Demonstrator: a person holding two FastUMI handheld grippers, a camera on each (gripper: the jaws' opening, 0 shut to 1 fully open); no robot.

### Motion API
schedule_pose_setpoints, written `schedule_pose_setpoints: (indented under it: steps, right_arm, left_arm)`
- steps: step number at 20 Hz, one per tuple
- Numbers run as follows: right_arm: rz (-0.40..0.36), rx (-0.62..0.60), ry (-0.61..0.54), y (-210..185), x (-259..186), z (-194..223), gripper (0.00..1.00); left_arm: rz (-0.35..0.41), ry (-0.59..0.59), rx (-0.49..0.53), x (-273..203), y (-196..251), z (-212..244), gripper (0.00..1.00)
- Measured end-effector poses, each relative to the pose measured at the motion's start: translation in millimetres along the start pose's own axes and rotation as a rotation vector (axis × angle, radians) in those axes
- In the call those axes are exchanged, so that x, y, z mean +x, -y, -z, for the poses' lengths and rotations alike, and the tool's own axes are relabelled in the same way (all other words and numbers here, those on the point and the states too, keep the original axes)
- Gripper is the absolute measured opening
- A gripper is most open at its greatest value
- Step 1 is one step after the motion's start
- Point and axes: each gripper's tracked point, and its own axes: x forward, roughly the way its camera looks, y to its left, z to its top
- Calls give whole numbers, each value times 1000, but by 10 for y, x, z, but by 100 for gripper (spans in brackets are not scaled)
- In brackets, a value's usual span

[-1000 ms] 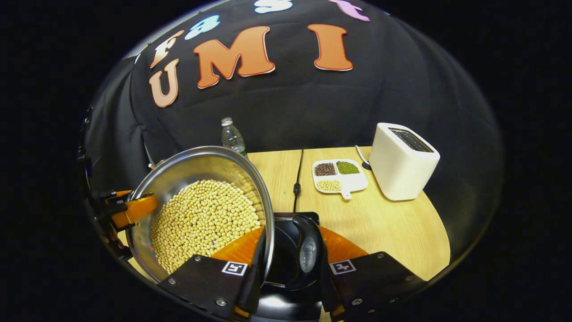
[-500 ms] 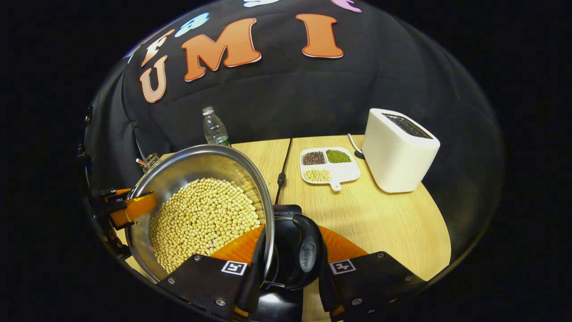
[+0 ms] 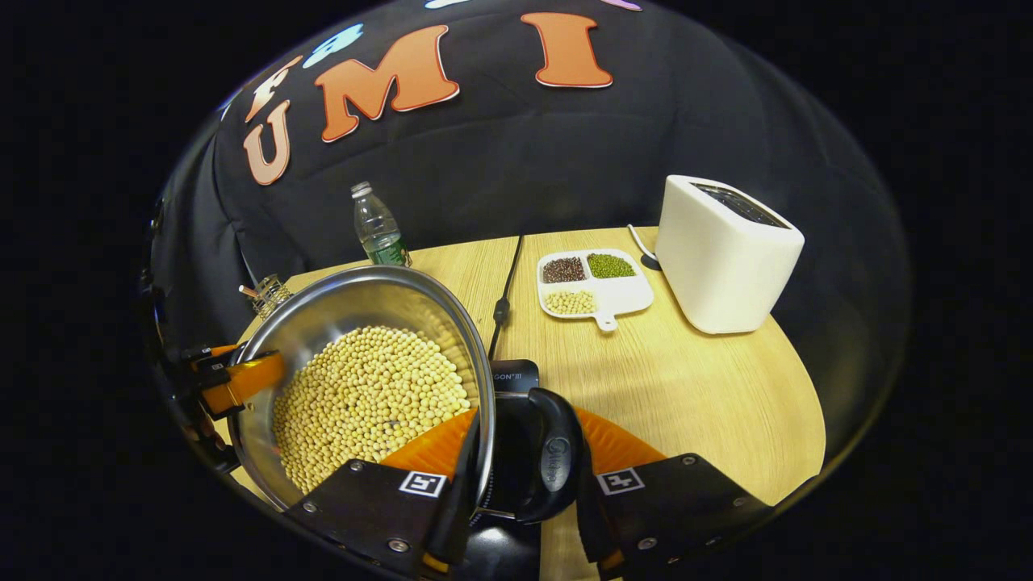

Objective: First push the handle of the pot to place it horizontally, then grasp the pot with both hands and set it on the induction cooktop.

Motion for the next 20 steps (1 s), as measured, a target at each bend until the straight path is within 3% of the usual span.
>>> schedule_pose_setpoints:
  steps: [2, 5, 9, 11, 15, 20]
  right_arm:
    - [1, 6, -1, -18, 13, -52, 51]
    - [24, -25, 9, -1, 20, -163, 62]
    - [115, -142, 152, 160, -206, -515, 70]
    - [143, -157, 238, 235, -457, -795, 78]
    - [128, -166, 431, 168, -1108, -1335, 92]
    - [90, -230, 706, -147, -2174, -1952, 94]
  left_arm:
    - [11, -17, -15, 0, -27, -10, 60]
    - [10, -18, -32, -18, -88, -132, 65]
    - [-4, 45, -15, -201, -118, -270, 67]
    - [-26, 99, -24, -442, -249, -437, 77]
    - [-58, 262, -84, -1144, -554, -965, 77]
    - [-96, 575, -126, -2633, -806, -1824, 76]
